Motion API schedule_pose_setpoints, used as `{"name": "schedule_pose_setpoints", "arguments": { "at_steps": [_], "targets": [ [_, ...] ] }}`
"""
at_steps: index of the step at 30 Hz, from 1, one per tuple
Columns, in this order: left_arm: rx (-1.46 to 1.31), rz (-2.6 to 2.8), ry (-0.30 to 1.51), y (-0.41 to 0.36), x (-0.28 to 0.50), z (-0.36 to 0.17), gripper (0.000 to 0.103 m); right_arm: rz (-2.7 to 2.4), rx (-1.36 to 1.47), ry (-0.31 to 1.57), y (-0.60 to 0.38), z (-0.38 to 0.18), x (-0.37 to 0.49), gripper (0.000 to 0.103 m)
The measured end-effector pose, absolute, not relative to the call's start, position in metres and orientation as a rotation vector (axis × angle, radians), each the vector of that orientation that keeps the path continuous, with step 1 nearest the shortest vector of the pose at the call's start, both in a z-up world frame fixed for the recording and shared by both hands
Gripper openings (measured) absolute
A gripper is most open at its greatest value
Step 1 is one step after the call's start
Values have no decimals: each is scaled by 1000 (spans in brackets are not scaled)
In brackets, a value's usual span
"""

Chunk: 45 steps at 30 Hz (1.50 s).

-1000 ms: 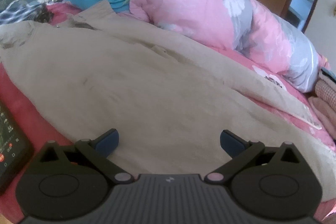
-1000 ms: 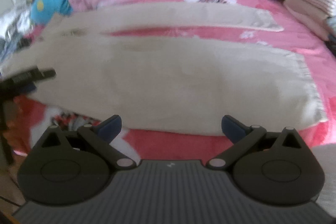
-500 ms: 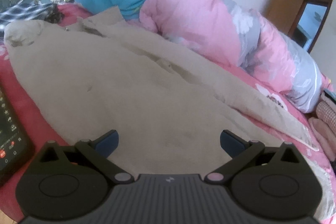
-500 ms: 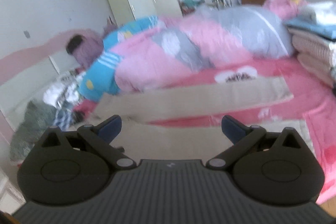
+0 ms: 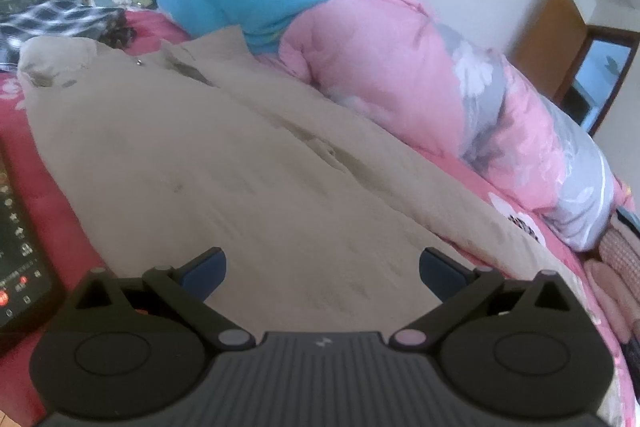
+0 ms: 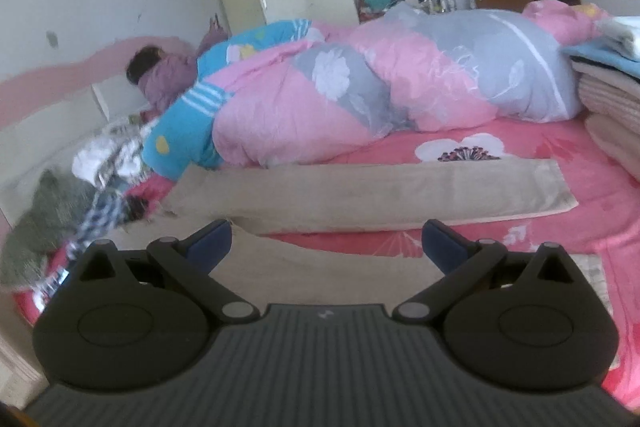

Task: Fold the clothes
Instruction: 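Lift both open grippers and move them toward the trouser waistband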

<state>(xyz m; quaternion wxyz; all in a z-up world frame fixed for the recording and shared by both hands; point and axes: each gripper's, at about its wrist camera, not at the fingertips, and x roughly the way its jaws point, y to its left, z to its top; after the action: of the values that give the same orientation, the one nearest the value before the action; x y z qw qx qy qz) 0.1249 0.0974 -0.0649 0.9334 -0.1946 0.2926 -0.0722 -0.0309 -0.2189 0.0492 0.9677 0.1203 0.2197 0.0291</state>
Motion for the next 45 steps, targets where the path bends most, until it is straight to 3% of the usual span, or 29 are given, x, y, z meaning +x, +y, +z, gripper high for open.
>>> {"name": "schedule_pose_setpoints", "arguments": {
  "at_steps": [6,9,12,14,20,27,31,36,41,45],
  "targets": [
    [-387,-99,561,110,141,-54,103,79,261,513,-214,23,17,96],
    [-399,-90,560,116,147,-52,100,104,245,525,-210,13,43,87],
    [-366,-91,572,122,148,-46,91,129,226,551,-205,-4,66,72],
    [-327,-65,562,126,144,-35,90,149,229,567,-202,-15,79,56],
    [-282,-4,465,121,116,16,89,244,337,559,-206,-31,87,37],
    [-226,-13,396,94,77,46,90,277,326,409,-230,16,41,37],
    [-208,-15,354,94,58,57,98,267,285,328,-237,44,16,37],
    [-223,62,329,105,58,58,97,322,244,264,-229,72,20,37],
    [-277,121,414,126,96,42,70,432,172,224,-197,107,66,37],
    [-318,158,479,143,142,20,59,559,93,186,-143,141,132,37]
  ]
}}
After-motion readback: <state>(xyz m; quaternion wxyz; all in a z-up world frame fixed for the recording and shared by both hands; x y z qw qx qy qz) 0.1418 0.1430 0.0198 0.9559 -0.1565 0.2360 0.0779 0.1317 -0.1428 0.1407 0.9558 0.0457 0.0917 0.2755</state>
